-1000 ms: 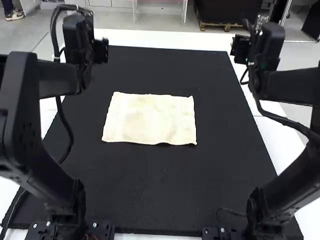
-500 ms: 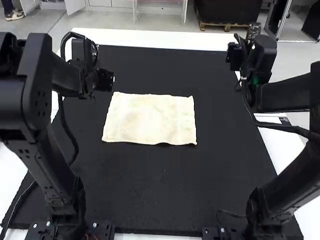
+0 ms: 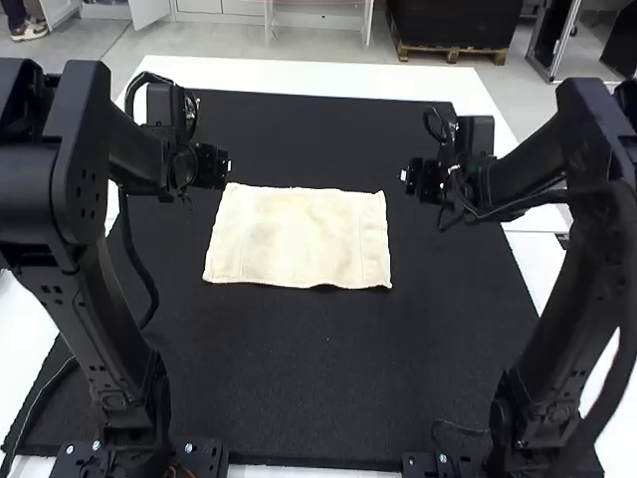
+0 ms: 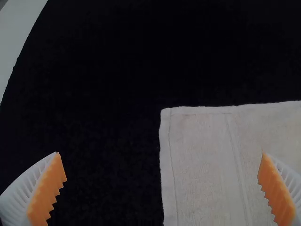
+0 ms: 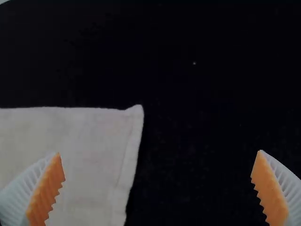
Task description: Fold the towel.
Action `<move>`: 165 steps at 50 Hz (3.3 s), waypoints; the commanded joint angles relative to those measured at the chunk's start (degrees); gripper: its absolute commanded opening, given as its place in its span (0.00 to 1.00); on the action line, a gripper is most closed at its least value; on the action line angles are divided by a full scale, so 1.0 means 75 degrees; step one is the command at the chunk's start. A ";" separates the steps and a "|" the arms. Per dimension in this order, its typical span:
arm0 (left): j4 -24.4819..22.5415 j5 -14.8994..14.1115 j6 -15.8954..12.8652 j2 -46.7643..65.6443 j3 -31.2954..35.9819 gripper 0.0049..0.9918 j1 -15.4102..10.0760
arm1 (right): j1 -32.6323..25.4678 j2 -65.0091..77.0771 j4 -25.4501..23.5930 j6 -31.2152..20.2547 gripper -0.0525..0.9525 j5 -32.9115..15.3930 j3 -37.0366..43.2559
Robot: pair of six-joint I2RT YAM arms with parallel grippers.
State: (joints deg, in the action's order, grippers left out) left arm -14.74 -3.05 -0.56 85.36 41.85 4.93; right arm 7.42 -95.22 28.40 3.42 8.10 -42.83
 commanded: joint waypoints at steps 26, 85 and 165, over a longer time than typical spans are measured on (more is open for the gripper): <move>-0.0097 -0.0683 -0.0242 0.0747 0.0257 0.97 0.0187 | 0.0804 -0.0910 -0.0260 0.0493 0.96 0.0795 -0.1075; -0.1105 -0.0695 -0.0418 0.3173 0.1171 0.97 0.0198 | 0.0862 -0.3113 0.0068 0.0399 0.96 0.0807 -0.2176; -0.1538 -0.1258 -0.0207 0.4696 0.1815 0.02 0.0187 | 0.0792 -0.4308 0.0139 -0.0034 0.16 0.1698 -0.2950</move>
State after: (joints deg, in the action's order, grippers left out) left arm -25.85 -10.66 -2.31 119.96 54.63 5.78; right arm 13.47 -126.54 29.52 2.87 15.11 -63.96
